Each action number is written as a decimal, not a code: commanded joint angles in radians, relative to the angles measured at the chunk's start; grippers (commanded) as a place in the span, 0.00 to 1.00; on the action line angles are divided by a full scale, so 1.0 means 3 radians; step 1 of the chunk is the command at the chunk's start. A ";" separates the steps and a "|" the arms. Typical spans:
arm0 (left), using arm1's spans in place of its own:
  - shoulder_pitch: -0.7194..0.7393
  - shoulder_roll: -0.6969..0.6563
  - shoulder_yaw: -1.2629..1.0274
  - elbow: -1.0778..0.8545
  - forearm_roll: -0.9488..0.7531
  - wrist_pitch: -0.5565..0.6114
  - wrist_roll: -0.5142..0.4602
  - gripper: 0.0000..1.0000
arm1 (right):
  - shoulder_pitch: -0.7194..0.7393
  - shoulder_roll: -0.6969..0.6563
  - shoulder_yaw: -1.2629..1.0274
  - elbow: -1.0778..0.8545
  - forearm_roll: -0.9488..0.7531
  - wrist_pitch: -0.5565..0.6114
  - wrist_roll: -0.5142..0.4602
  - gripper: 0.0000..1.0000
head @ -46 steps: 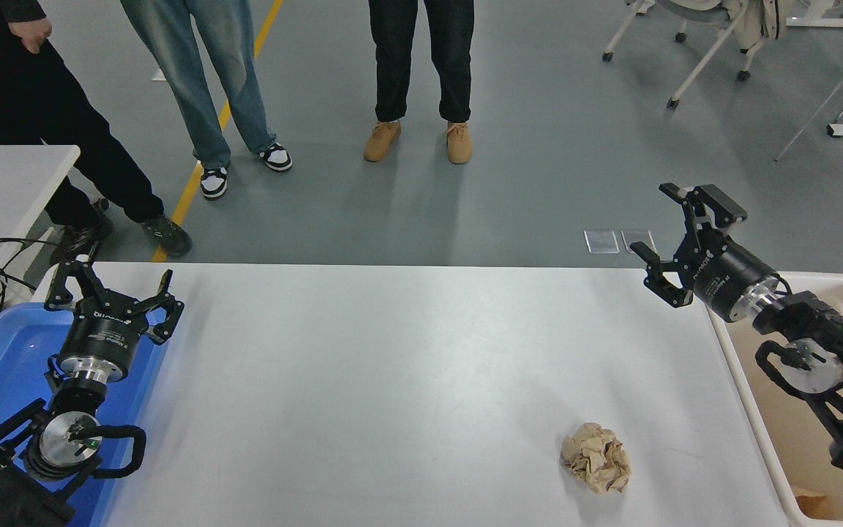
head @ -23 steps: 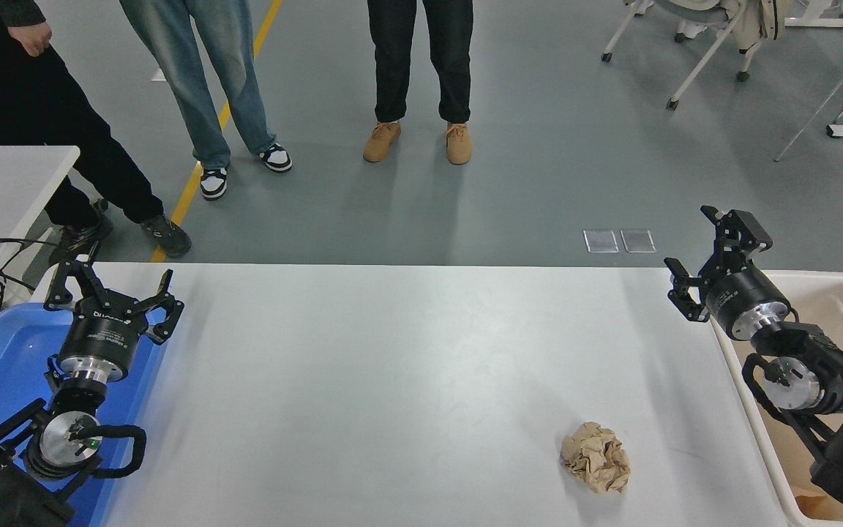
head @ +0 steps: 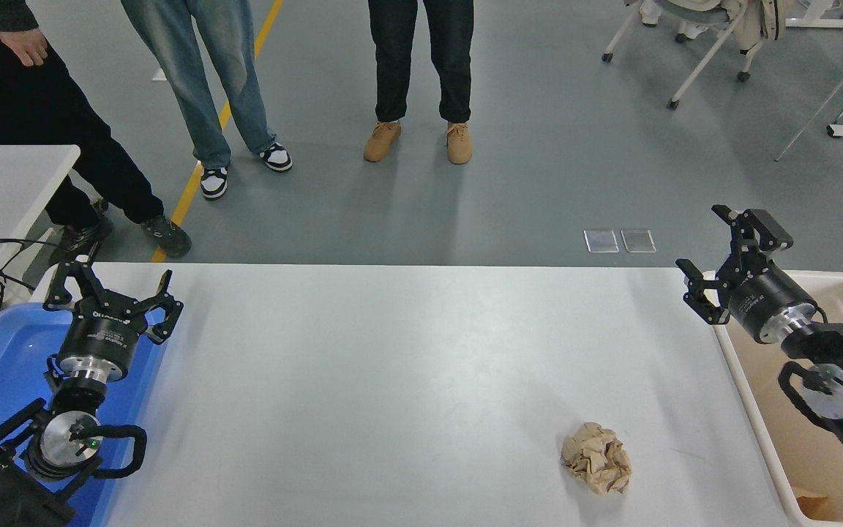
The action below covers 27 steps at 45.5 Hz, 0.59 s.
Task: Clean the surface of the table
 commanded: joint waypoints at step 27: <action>0.0000 -0.0002 0.0000 0.0000 0.0000 0.0000 -0.0004 0.99 | 0.0331 -0.0967 -0.0527 0.1226 -0.1655 0.0759 -0.0033 0.99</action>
